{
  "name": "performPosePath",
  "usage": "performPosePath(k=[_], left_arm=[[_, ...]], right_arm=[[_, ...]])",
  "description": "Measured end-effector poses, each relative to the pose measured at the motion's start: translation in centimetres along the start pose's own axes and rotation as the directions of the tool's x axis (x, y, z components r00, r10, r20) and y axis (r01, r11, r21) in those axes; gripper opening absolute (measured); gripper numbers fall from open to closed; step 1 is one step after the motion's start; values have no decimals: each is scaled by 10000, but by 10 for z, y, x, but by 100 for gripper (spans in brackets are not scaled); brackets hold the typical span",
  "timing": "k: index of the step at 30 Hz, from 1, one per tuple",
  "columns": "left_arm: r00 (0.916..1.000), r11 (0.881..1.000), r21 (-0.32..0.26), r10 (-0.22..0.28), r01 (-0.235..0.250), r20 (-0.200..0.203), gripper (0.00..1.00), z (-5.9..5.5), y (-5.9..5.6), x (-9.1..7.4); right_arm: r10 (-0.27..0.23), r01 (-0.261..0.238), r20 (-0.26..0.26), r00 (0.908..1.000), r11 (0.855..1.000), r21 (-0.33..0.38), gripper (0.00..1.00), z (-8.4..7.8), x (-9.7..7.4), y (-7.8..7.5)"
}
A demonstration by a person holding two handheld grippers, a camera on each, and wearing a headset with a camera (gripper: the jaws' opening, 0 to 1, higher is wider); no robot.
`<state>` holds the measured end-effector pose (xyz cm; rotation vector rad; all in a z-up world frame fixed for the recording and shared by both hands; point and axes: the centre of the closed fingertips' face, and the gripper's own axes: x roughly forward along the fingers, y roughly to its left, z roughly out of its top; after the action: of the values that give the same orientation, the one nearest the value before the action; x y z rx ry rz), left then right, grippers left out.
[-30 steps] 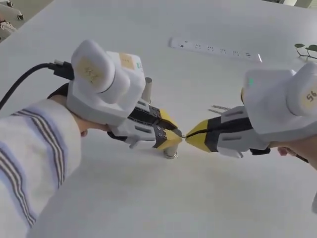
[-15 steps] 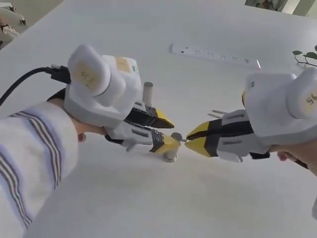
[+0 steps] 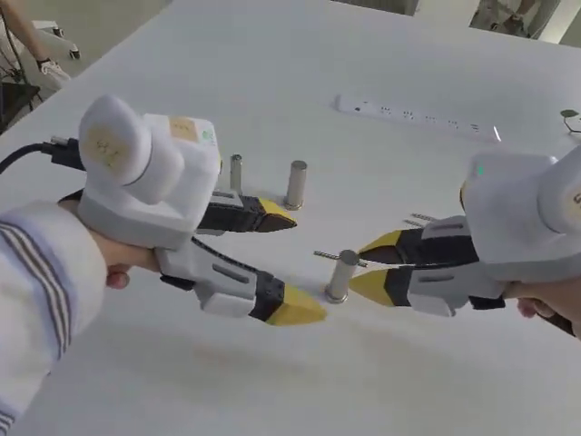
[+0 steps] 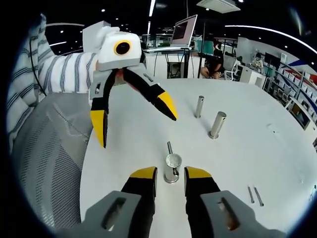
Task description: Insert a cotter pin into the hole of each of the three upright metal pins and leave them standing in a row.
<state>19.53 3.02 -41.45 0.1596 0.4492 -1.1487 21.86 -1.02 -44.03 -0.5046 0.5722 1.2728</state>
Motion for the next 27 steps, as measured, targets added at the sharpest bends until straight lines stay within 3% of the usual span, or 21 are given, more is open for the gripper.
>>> performPosePath(k=[7, 12, 27], left_arm=[[9982, 9971, -650, 417, -388, 438, 87, -5, 2, -21], [9977, 9961, -768, 471, -434, 479, 99, -8, -1, -29], [9971, 9932, -940, 709, -681, 266, 99, -20, -6, -44]], right_arm=[[19, -21, 61, 10000, 9997, 249, 21, -2, 7, 0], [-10, -1, 217, 9998, 9987, 502, 23, -4, 12, -1], [-74, 16, 559, 9984, 9947, 1025, 24, -13, 24, -3]])
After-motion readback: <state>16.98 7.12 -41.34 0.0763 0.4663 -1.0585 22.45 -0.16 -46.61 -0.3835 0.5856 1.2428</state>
